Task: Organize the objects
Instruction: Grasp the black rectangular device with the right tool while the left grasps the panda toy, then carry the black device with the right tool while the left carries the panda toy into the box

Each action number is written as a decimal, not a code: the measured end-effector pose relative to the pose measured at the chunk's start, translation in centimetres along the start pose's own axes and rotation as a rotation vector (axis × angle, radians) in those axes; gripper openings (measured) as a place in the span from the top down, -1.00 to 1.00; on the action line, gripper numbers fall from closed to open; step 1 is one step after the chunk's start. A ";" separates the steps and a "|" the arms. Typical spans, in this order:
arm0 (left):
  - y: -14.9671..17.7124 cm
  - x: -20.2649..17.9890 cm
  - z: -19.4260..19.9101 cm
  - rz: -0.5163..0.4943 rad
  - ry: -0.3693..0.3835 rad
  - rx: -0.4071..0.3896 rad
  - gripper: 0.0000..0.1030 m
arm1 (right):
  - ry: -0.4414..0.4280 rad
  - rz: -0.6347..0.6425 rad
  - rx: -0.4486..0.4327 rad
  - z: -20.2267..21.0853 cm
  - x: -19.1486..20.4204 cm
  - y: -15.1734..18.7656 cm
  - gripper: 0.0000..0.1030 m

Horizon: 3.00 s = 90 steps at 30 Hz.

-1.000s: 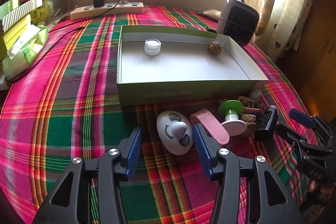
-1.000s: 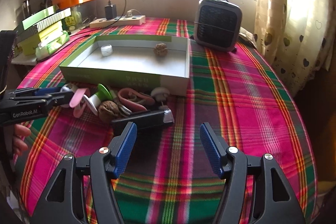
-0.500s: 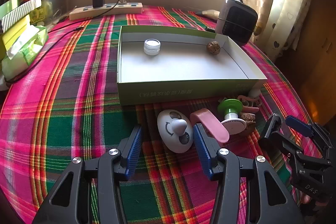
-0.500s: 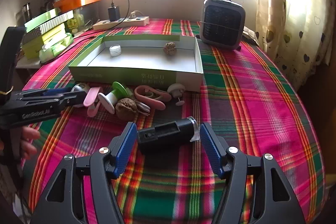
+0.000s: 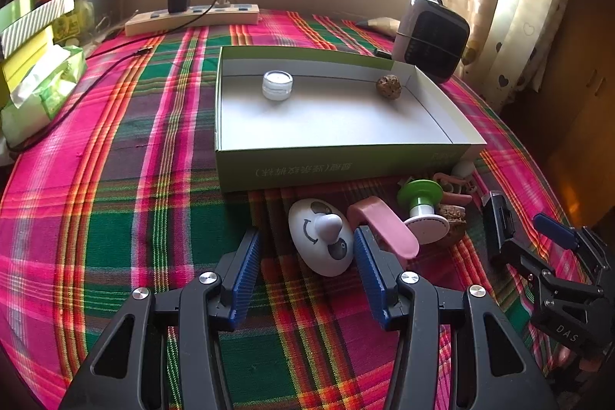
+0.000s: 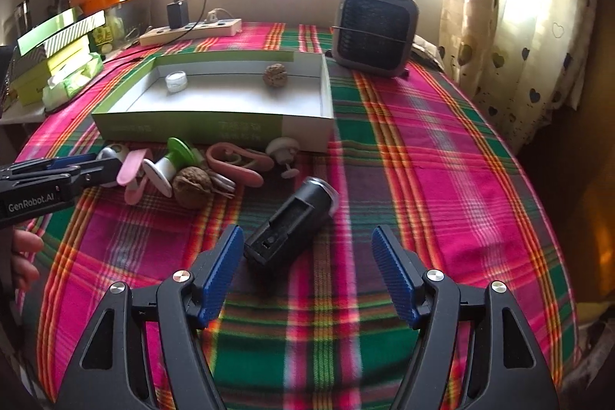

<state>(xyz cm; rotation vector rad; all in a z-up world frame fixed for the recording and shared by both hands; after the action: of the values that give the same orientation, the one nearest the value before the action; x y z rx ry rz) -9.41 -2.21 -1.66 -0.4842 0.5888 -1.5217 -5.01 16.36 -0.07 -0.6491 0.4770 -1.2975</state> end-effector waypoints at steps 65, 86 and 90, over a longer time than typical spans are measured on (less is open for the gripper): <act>-1.0 0.5 -0.7 0.081 -0.021 0.025 0.31 | -0.163 0.032 0.069 -3.4 -1.1 -1.8 0.44; -1.2 0.3 0.2 0.067 -0.026 -0.001 0.47 | -0.160 0.027 0.048 -2.6 -1.4 -2.0 0.45; -1.0 0.4 0.5 0.068 -0.027 -0.005 0.47 | -0.159 0.029 0.044 -2.4 -1.4 -2.1 0.45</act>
<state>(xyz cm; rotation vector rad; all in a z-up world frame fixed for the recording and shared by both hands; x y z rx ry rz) -9.91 -2.69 -0.67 -0.4835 0.5827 -1.4473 -8.40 17.05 -0.49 -0.7003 0.3254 -1.2150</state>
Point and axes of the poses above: each gripper's, at about its wrist camera, not at the fingertips, and z roughly against the way its jaws point, x to its left, y to its underside, the point moved 3 cm from there along -z, roughly the way its jaws point, and after that the axes turned 10 degrees about -y, right-handed, at the moved point
